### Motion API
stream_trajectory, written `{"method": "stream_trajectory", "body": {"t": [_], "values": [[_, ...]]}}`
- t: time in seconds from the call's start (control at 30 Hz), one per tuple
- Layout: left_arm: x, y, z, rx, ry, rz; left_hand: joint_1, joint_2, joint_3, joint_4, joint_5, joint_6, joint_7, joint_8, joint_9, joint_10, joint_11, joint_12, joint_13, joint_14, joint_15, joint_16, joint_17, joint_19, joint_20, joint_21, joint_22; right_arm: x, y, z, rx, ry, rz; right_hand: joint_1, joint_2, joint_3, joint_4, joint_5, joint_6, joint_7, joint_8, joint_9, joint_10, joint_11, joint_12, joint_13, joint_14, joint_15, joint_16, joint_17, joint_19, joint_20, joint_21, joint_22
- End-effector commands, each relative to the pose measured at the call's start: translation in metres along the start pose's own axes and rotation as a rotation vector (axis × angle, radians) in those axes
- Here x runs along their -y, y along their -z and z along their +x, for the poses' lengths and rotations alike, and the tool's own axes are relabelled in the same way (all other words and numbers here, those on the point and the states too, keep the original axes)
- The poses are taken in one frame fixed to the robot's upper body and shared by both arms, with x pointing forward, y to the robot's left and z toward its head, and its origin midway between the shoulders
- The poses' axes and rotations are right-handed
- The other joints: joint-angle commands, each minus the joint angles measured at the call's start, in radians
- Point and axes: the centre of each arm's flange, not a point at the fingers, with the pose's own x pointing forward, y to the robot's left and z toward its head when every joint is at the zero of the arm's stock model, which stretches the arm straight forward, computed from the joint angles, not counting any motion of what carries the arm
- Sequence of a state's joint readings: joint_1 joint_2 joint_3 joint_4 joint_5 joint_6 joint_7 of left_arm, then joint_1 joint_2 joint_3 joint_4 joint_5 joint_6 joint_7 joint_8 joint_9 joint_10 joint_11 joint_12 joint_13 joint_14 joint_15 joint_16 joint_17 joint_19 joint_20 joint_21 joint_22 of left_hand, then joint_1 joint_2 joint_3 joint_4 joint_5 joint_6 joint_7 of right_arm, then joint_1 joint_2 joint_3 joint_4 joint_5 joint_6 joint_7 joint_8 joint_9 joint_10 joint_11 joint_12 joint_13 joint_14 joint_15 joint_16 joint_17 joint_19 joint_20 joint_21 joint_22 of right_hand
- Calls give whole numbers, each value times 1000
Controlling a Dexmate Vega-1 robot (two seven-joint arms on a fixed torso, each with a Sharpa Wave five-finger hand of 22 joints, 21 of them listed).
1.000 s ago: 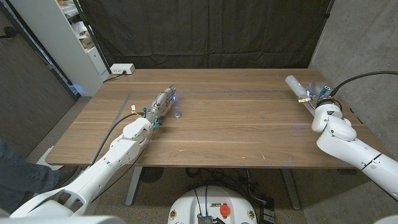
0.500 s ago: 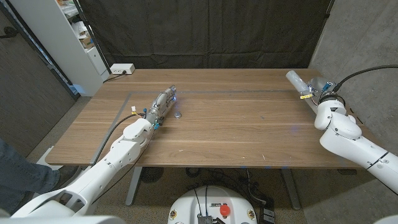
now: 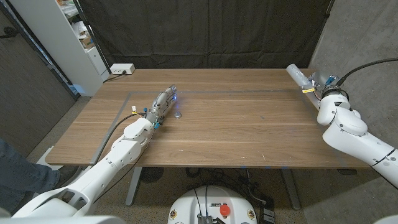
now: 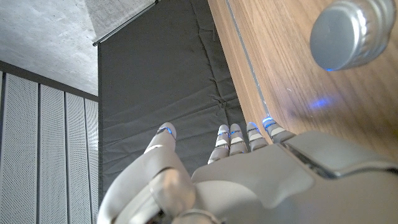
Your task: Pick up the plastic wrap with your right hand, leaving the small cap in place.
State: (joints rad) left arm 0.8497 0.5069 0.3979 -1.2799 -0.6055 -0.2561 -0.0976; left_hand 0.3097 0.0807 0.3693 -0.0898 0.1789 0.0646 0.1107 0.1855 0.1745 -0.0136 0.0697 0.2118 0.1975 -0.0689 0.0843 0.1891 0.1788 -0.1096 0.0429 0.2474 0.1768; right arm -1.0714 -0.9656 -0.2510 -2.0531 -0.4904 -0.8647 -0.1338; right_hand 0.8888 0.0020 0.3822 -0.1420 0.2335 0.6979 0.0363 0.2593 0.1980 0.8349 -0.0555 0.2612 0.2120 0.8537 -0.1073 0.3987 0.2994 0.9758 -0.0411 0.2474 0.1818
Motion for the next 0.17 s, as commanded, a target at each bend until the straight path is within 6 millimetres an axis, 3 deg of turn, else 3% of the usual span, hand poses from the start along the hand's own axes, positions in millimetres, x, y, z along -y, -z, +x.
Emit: {"method": "stream_trajectory", "body": {"t": [0.03,0.17], "values": [[2,1,3,0,8,-5,-3,7,4,-4,-1,3,0,3,6,-1,4,1,2,4,9,0,4,-3,5,-6,3,15,0,-4,-2,20,16,17,28,-1,6,5,111,-101,6,8,5,-7,0,1,6,-73,-4,5,-2,3,-3,-1],[4,1,5,-4,15,0,-3,7,4,-4,-2,3,-1,3,6,-2,4,1,2,4,9,0,4,-3,6,-7,3,15,0,-4,-3,18,17,17,31,-2,7,4,113,-103,5,8,6,-6,-1,2,6,-72,-2,8,-2,2,-3,-1]]}}
